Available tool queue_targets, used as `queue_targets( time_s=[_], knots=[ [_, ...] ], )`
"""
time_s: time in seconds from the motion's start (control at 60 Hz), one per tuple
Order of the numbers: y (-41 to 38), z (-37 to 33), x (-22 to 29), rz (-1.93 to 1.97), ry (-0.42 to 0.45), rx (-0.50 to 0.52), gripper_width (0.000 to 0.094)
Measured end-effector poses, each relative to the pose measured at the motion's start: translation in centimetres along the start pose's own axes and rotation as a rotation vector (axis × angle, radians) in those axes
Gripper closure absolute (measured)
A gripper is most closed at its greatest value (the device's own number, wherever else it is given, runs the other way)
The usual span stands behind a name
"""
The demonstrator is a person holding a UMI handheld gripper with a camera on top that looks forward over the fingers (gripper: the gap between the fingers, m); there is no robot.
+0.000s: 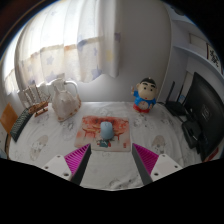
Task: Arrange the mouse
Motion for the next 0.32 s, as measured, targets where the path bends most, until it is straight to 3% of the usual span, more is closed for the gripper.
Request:
queue_targets(
  time_s=[0.317],
  knots=[
    [0.5,-3.5,-0.3,0.022,0.035,-0.029,0.0088]
  ],
)
Point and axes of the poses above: the point between the fingertips, and its own axes, seen from behind it with the camera up: y to the right, x up, z forward, the way the camera looks, the point moved 2 cm from there along -z, backward, against the way the camera looks, and after that the axes turned 5 degrees about z, right-handed, at the moved point
